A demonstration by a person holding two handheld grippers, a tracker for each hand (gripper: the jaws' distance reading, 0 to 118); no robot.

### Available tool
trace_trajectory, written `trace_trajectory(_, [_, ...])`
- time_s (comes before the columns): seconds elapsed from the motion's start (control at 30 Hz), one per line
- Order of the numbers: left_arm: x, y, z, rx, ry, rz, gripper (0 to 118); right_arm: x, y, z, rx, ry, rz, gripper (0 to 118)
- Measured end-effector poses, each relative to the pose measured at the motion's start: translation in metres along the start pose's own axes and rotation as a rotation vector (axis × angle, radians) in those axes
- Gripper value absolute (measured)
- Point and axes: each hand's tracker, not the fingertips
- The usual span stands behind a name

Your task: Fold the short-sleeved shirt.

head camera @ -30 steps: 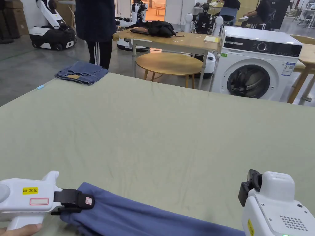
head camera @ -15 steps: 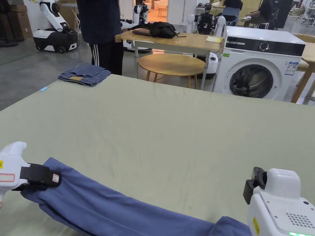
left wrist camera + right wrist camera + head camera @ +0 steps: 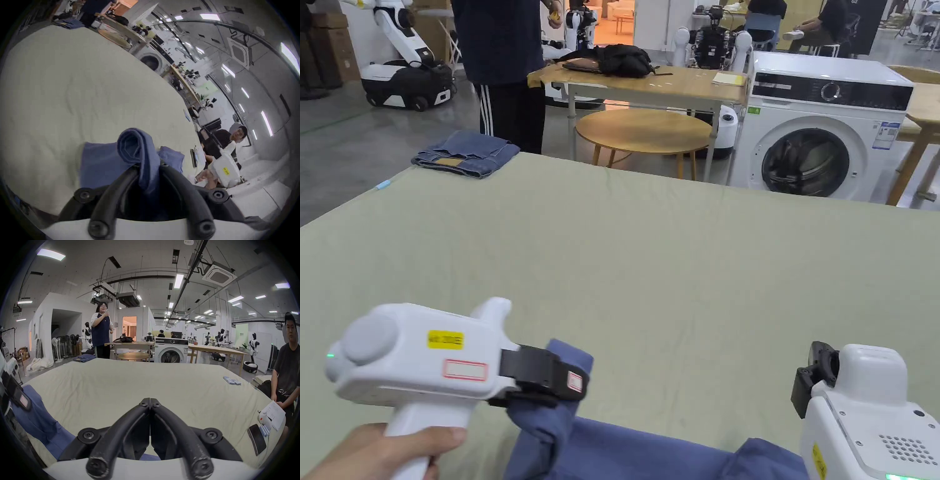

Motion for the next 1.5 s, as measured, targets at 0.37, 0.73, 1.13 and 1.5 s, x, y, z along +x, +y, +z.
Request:
trace_trajectory(0.37, [-0.093,-0.041,-0.118,-0.267,0.331,-0.082,4,0.019,-0.006,0.005,-0.03,-0.044,-0.005,0])
trace_trajectory(0.73, [-0.075,-0.028,-0.069,-0.407,0.785,-0.158,34,0.023,-0.011,0.006,-0.047,-0.049,-0.011,0])
trace_trajectory(1.13, [-0.082,-0.038,-0.067,-0.233,0.291,-0.038,5,0.022,-0.017,0.004,-0.068,-0.037,-0.037,0])
trace_trajectory(1.5, [-0.145,-0.081,-0.084,-0.306,0.086,0.145,3,0.028,-0.021,0.006,-0.079,-0.047,-0.031,0])
